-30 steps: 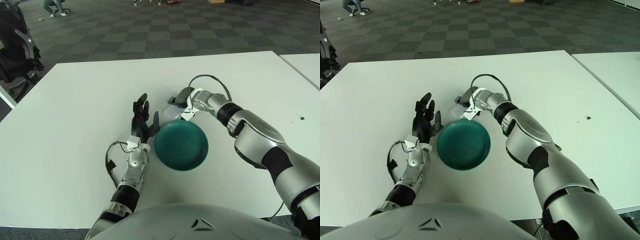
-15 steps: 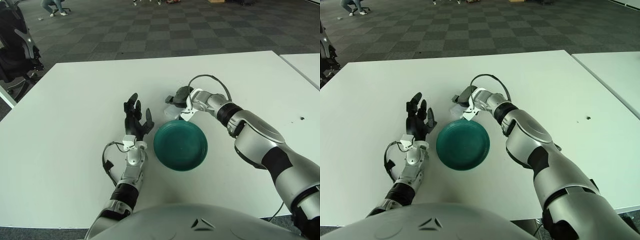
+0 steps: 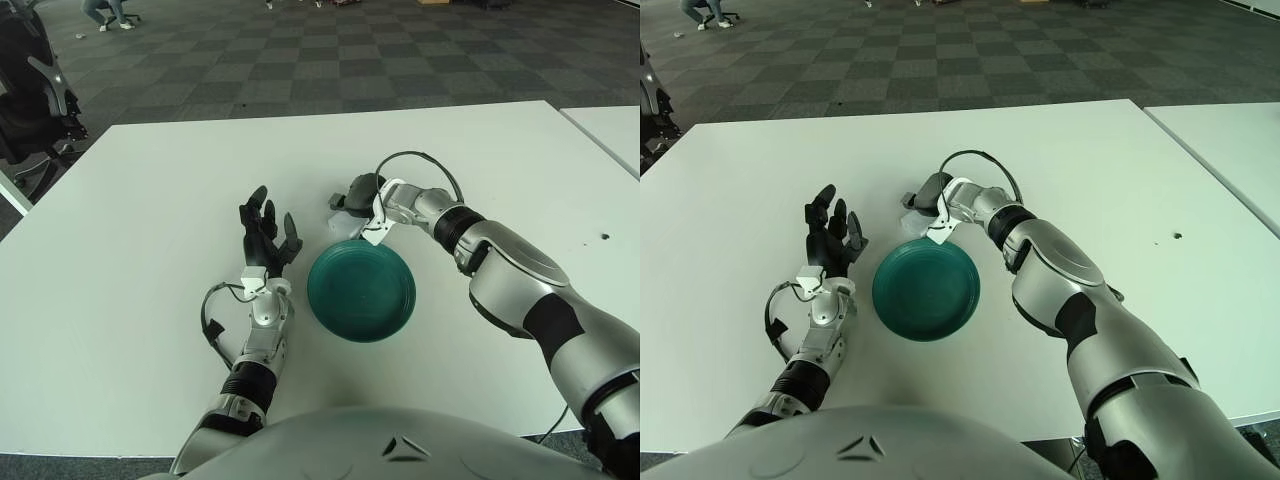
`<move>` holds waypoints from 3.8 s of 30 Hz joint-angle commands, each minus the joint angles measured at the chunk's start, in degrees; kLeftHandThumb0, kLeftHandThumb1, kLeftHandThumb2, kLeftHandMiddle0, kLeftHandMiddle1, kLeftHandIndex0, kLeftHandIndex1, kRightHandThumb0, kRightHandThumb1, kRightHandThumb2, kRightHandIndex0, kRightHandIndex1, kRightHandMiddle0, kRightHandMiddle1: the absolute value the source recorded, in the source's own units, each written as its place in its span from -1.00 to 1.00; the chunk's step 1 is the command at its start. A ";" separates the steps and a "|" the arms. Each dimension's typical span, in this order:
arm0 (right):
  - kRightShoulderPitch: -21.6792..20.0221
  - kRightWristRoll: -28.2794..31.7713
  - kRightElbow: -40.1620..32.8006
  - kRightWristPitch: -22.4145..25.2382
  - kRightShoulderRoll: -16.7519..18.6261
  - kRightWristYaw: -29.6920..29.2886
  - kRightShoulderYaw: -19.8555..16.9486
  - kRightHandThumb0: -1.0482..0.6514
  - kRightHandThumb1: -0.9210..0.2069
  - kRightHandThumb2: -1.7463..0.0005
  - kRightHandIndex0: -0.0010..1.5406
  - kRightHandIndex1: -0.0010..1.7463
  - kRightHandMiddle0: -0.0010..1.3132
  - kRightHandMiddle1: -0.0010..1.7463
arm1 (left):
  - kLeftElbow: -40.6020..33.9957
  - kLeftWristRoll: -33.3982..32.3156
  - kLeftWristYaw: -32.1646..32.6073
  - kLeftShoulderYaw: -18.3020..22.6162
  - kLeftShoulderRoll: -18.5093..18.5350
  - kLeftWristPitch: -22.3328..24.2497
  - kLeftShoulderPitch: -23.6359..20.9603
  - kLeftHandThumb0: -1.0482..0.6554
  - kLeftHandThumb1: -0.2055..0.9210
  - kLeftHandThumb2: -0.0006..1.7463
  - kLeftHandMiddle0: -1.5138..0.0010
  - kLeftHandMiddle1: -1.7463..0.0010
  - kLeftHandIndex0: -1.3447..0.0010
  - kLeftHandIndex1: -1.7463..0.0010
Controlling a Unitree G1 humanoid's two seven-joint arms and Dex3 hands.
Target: Put the charger into the plate.
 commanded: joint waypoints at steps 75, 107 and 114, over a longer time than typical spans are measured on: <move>4.70 3.84 13.40 5.15 1.21 -20.31 -2.91 -0.22 -0.65 0.39 0.28 1.00 -0.12 0.62 | 7.52 -6.27 -2.89 1.68 -12.98 -9.36 15.61 -0.59 1.00 -0.05 0.52 0.99 1.00 0.02; 9.35 6.28 -25.81 -17.00 -14.31 -38.99 -19.59 -0.30 -0.01 -0.43 0.41 1.00 -0.14 1.00 | 9.01 -5.56 -3.22 4.03 -10.20 -7.16 13.48 -0.59 1.00 -0.12 0.55 1.00 0.89 -0.09; 13.85 7.25 -30.99 -23.96 -17.05 -33.03 -18.63 -0.26 -0.19 -0.29 0.41 1.00 -0.25 1.00 | 7.96 -5.68 -3.05 3.87 -10.94 -7.31 14.01 -0.53 1.00 -0.18 0.49 0.98 0.74 -0.22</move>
